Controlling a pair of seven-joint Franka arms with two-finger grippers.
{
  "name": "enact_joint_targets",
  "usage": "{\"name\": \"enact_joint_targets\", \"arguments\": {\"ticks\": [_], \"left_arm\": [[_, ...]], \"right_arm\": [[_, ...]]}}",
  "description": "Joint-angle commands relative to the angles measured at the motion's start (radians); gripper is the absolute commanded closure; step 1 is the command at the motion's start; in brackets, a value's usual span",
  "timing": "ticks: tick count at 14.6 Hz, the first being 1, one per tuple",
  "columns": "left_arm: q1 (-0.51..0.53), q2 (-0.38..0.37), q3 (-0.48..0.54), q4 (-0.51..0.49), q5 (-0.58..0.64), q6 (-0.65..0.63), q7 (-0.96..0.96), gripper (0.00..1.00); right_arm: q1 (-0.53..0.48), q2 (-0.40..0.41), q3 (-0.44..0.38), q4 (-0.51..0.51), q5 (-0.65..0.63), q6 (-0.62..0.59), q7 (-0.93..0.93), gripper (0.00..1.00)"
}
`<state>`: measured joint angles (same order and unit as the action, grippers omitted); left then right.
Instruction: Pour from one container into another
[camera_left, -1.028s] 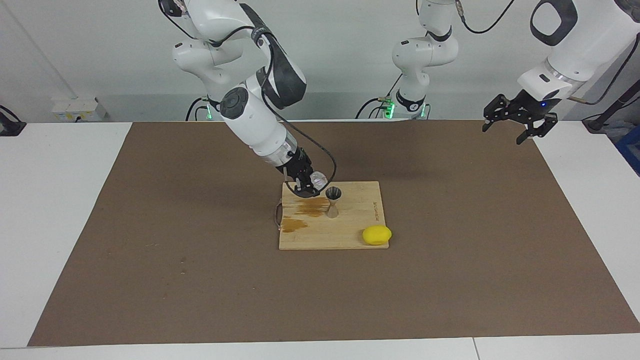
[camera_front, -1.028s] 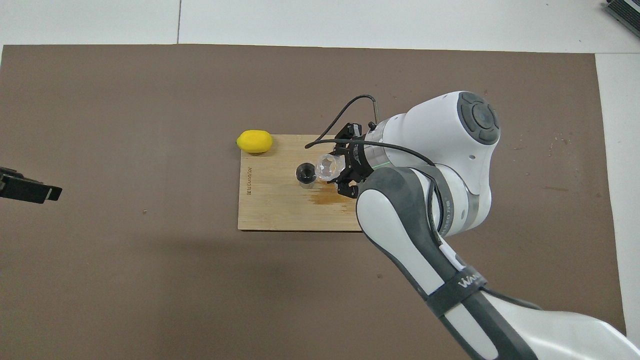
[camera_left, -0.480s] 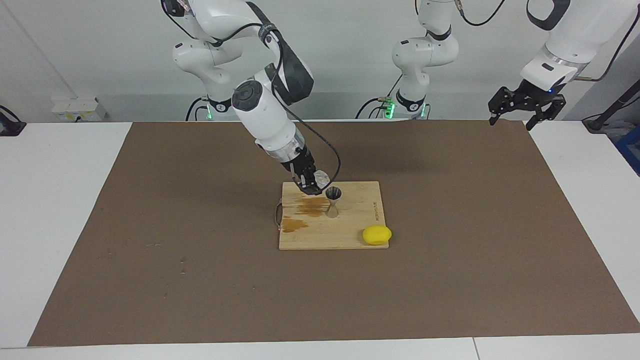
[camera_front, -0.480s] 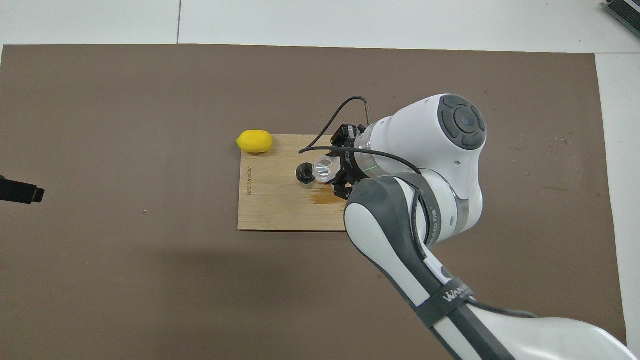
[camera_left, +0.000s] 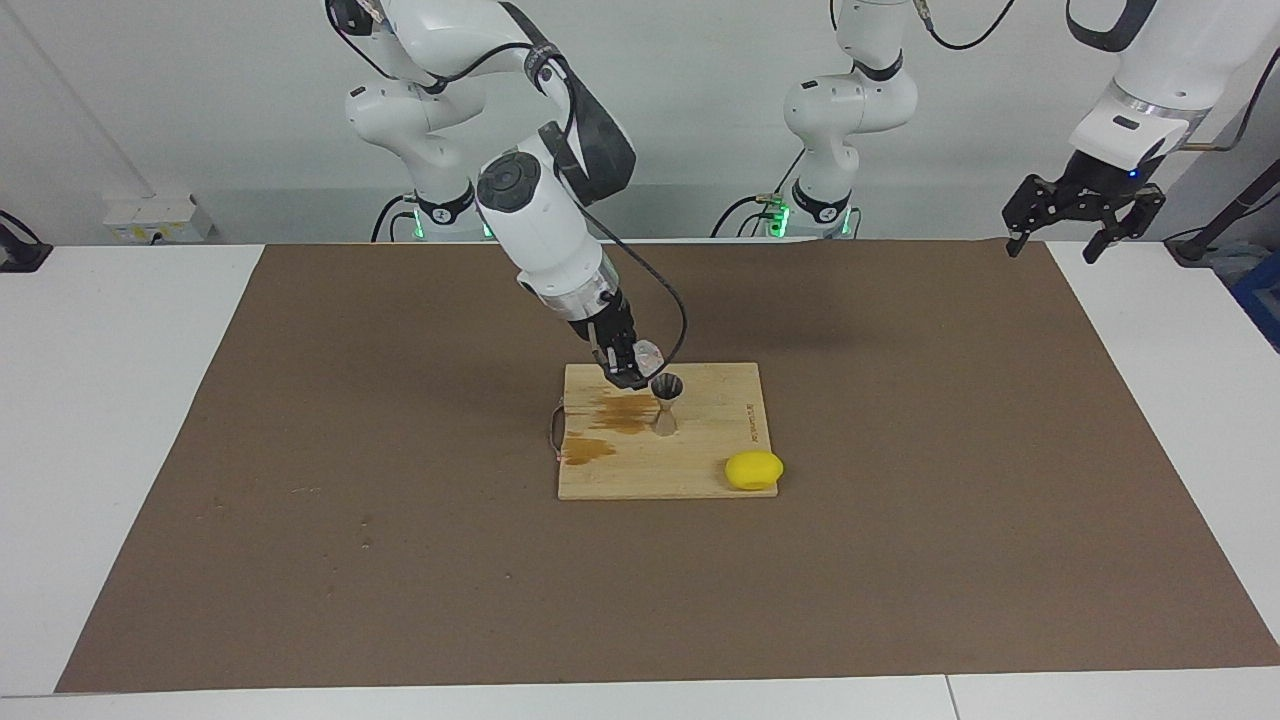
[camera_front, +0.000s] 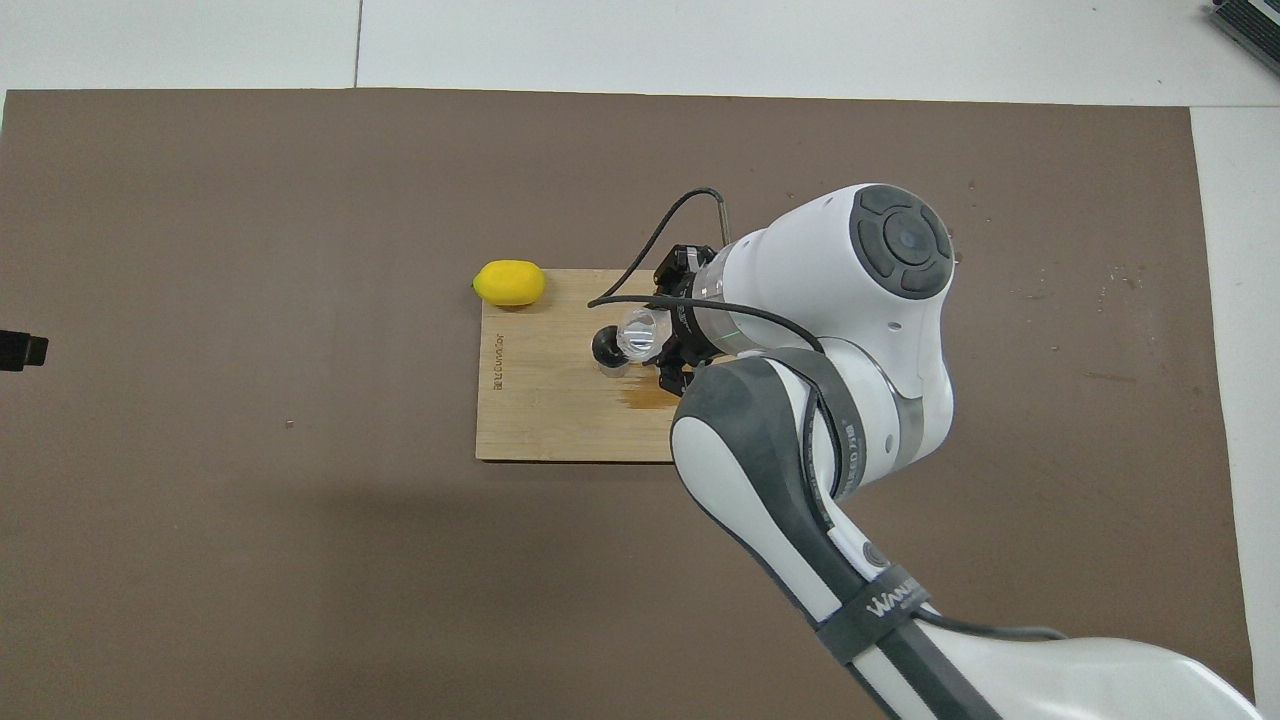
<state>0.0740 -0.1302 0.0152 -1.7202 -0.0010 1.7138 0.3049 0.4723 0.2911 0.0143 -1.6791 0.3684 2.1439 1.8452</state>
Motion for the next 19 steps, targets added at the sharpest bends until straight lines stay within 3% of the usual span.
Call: {"name": "enact_joint_targets", "arguments": {"ticks": [1,6,13,19], "left_arm": [[0.027,-0.009,-0.004,-0.016,0.022,0.058,-0.045,0.0],[0.049,-0.019,-0.006,-0.041,0.01,0.049,-0.174,0.0],[0.038,-0.012,-0.014,-0.065,-0.004,0.162,-0.308,0.0],[0.012,0.115,-0.011,0.109,0.003,0.046,-0.31,0.0]], "right_arm": [[0.009,0.028,-0.007,0.062,-0.054,-0.041,0.04,1.0],[0.026,0.034,-0.007,0.073,-0.135,-0.067,0.068,1.0],[0.04,0.045,-0.007,0.094,-0.195,-0.087,0.095,1.0],[0.04,0.045,-0.007,0.094,-0.2,-0.09,0.097,1.0]]}}
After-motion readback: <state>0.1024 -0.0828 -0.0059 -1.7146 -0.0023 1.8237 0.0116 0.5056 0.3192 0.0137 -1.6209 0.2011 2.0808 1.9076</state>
